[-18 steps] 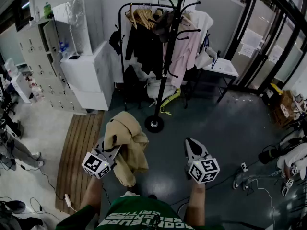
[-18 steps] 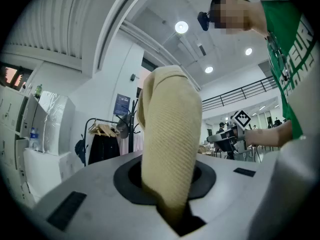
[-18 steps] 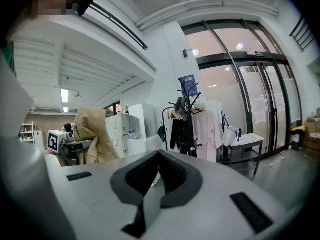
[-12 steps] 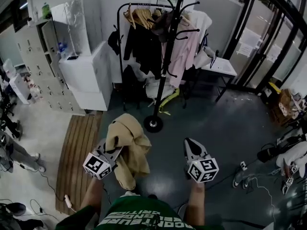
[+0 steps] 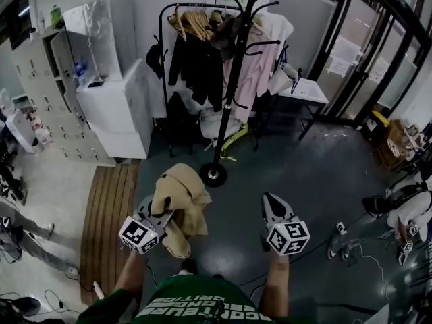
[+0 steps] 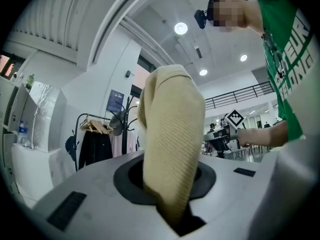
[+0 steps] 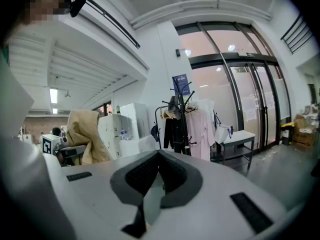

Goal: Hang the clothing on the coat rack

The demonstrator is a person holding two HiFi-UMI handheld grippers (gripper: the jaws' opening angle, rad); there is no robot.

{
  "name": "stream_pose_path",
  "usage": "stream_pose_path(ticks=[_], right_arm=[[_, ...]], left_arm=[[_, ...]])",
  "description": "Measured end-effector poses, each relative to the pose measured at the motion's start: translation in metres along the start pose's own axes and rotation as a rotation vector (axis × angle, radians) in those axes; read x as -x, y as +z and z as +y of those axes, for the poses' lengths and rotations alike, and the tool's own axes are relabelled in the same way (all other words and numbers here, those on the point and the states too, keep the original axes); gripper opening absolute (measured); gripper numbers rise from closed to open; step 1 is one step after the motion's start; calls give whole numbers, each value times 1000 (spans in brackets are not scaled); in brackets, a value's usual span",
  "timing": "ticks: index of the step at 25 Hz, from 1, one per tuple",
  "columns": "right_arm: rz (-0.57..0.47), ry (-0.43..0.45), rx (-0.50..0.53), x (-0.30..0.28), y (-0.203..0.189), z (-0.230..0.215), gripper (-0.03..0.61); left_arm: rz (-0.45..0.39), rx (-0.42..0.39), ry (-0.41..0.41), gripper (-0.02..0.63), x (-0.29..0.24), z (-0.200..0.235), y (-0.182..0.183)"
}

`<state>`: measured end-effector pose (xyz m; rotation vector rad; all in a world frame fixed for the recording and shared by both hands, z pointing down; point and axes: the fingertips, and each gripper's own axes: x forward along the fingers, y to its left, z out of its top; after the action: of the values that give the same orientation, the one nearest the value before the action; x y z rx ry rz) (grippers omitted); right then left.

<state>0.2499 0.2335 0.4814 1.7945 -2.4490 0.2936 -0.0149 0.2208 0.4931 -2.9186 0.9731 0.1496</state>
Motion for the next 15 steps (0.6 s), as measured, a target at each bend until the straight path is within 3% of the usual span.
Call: stream_pose_path(ticks=[8,15], right_arm=[[-7,-46,-18,-10,-2,5,8],[1,-64,-24,-25,-2,3,8]], left_arm=[[6,-27,-40,71,-6,24,0],[-8,1,-40,69,-13,46,0]])
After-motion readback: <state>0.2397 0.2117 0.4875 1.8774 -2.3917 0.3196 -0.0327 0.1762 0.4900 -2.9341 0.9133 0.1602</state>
